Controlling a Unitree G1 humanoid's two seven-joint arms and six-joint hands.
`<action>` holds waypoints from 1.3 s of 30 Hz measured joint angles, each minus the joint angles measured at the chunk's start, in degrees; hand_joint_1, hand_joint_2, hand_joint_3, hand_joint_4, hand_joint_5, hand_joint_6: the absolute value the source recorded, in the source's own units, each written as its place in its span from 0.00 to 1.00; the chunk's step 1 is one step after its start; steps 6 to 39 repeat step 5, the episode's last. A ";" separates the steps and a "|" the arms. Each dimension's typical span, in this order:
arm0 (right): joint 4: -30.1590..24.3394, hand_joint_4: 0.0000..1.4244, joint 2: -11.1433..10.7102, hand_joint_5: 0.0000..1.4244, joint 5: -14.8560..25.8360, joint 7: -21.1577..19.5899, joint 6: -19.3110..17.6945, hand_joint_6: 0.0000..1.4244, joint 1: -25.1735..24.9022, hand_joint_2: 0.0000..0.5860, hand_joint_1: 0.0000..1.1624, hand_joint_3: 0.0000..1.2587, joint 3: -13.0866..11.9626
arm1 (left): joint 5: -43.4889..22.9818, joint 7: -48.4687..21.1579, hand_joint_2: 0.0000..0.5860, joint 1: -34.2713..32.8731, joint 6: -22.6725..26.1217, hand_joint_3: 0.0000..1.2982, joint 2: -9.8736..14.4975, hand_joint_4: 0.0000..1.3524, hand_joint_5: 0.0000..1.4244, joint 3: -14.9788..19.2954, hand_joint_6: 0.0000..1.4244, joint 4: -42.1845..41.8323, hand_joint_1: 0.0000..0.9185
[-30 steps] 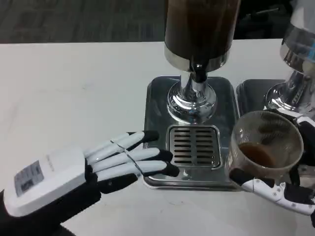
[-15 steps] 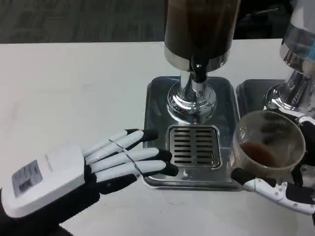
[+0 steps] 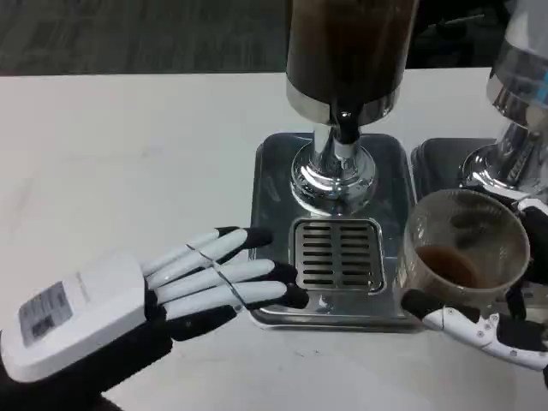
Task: Grasp the cup under the faucet to collect the drink, then remove the cup.
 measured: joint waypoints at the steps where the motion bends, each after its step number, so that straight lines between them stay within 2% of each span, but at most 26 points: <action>1: 0.00 0.64 -0.01 0.79 0.03 0.17 0.00 0.99 -0.06 0.18 0.84 0.62 -0.02 | 0.10 0.02 0.09 0.04 0.00 0.15 0.00 0.00 0.00 0.00 0.02 0.00 0.00; 39: 0.00 0.64 -0.03 0.79 0.11 0.69 0.00 0.99 -0.14 0.18 0.84 0.62 -0.08 | 1.10 0.11 0.09 0.24 0.04 0.15 0.00 0.00 0.00 0.00 0.02 -0.03 0.00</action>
